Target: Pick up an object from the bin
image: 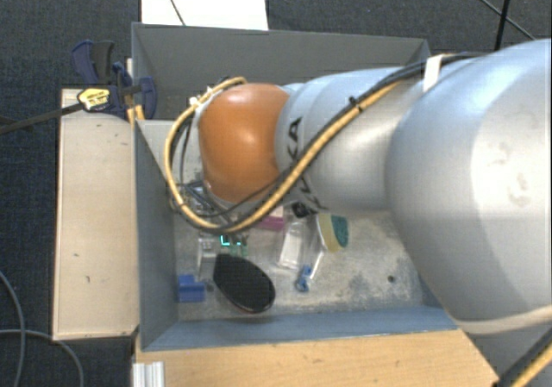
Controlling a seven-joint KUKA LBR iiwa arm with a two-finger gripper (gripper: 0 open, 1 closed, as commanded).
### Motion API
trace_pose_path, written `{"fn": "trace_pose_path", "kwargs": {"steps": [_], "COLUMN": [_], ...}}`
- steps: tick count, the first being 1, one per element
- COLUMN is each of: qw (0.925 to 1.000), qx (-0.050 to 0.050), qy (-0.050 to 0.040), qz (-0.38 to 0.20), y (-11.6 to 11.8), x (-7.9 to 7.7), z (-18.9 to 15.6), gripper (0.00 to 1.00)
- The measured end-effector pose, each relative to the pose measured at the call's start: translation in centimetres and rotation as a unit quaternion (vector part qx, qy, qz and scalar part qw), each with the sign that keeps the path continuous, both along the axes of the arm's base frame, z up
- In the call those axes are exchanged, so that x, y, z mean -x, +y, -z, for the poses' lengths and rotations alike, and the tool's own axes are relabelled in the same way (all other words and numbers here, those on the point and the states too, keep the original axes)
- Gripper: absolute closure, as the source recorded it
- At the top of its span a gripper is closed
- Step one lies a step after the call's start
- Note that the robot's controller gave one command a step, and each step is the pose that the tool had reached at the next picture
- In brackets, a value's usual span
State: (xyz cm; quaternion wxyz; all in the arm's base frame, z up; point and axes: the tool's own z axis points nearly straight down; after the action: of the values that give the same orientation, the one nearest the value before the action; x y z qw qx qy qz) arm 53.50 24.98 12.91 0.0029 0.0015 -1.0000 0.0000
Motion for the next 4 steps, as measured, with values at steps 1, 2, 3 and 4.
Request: {"fn": "trace_pose_path", "kwargs": {"steps": [1,2,3,4], "qw": [0.9996,0.9987,0.9917,0.9889], "qx": [0.001,-0.001,-0.001,0.002], "qy": [0.0001,-0.0094,-0.0067,-0.0069], "qz": [-0.029,-0.049,-0.129,-0.148], "y": [-3.3,-4.7,-8.5,-19.0], "x": [4.2,-6.0,-0.3,-1.4], "z": [5.5,0.5,5.8,0.1], "gripper": [0.00,0.00,0.00,0.00]}}
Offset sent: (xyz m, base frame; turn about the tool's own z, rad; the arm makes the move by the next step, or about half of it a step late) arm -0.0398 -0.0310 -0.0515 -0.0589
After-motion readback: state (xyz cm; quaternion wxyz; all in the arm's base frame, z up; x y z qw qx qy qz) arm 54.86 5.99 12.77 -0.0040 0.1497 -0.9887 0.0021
